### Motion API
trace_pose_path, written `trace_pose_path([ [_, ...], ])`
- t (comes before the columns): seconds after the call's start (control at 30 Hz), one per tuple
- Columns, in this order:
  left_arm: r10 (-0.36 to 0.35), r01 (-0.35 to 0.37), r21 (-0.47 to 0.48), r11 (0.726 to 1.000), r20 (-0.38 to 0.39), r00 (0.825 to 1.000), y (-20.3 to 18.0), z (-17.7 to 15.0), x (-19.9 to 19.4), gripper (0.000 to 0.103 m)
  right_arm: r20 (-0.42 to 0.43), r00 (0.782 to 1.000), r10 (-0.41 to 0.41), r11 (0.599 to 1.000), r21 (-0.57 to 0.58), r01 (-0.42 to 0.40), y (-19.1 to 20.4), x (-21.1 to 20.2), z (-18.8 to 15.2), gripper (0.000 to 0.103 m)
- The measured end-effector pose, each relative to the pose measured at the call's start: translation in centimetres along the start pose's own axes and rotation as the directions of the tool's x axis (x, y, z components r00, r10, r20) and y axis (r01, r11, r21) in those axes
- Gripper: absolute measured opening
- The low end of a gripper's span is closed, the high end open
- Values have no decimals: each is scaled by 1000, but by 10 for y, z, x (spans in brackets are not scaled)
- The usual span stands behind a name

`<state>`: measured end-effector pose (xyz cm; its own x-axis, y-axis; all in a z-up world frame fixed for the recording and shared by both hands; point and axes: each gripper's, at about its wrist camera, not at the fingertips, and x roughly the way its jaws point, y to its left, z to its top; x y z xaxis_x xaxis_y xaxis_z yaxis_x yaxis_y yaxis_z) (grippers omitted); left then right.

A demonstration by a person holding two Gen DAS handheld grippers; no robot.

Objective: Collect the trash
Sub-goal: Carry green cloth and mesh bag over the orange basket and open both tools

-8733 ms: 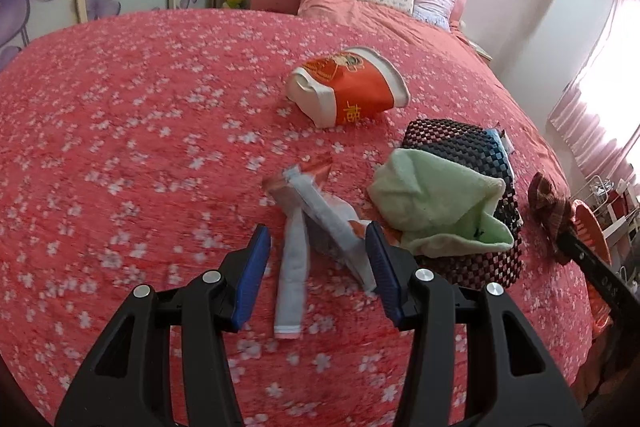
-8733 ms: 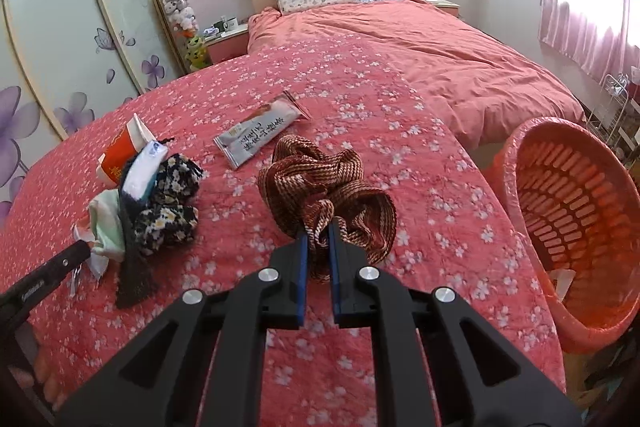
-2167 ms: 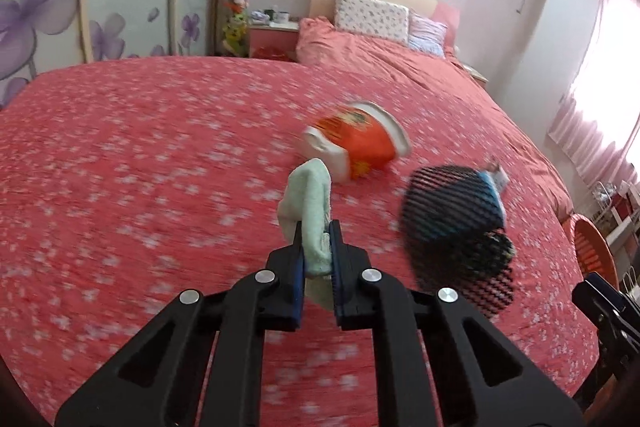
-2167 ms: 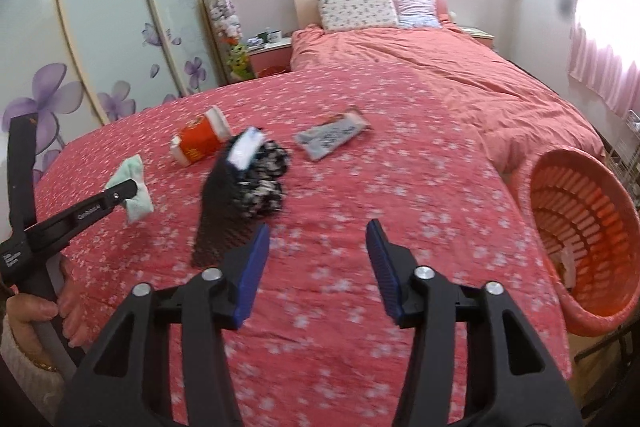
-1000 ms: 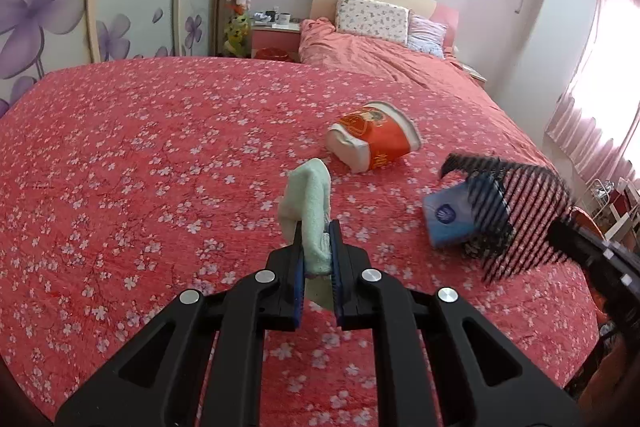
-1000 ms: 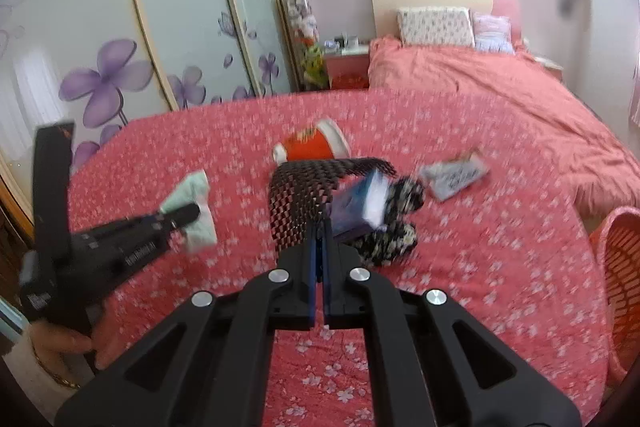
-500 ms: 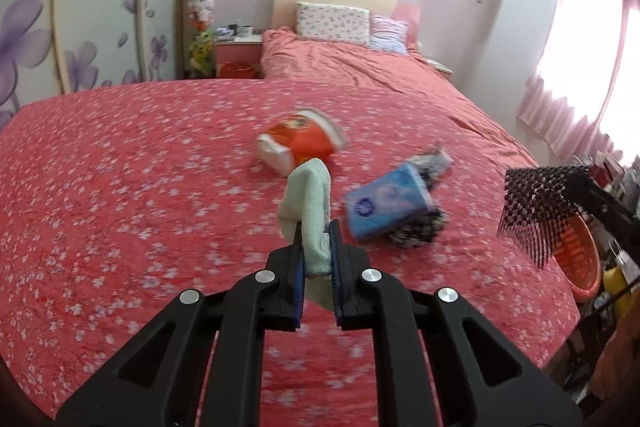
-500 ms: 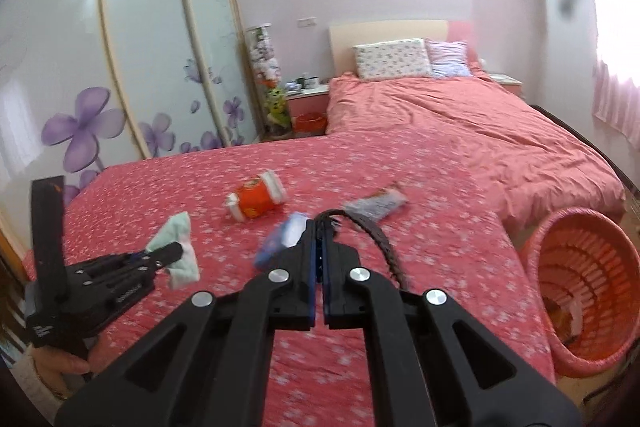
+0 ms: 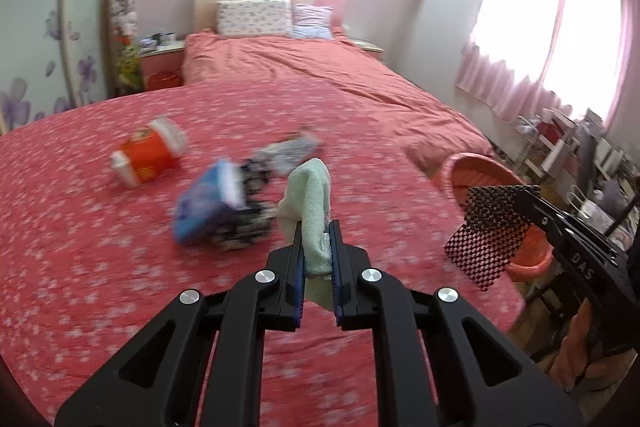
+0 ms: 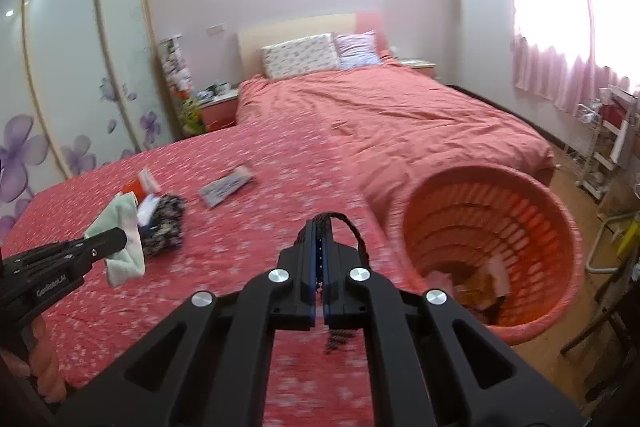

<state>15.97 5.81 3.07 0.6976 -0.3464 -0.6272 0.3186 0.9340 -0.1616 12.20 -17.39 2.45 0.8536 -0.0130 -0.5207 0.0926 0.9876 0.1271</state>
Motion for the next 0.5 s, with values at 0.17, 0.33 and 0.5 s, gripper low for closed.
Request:
trace_pose_path([
  [0.17,-73,73,39,997,-3,997,-36,8,14,11,31,998,-52,998,40,51,-33,-7,5,3],
  [0.33,-149,149,80,986,-15,989,-76,11,31,11,33,995,-97,992,83,94,-69,-4,5,3],
  [0.5,-213,215,107,971,-29,977,-109,13,50,11,41,991,-126,987,106,121,-94,-3,0,3],
])
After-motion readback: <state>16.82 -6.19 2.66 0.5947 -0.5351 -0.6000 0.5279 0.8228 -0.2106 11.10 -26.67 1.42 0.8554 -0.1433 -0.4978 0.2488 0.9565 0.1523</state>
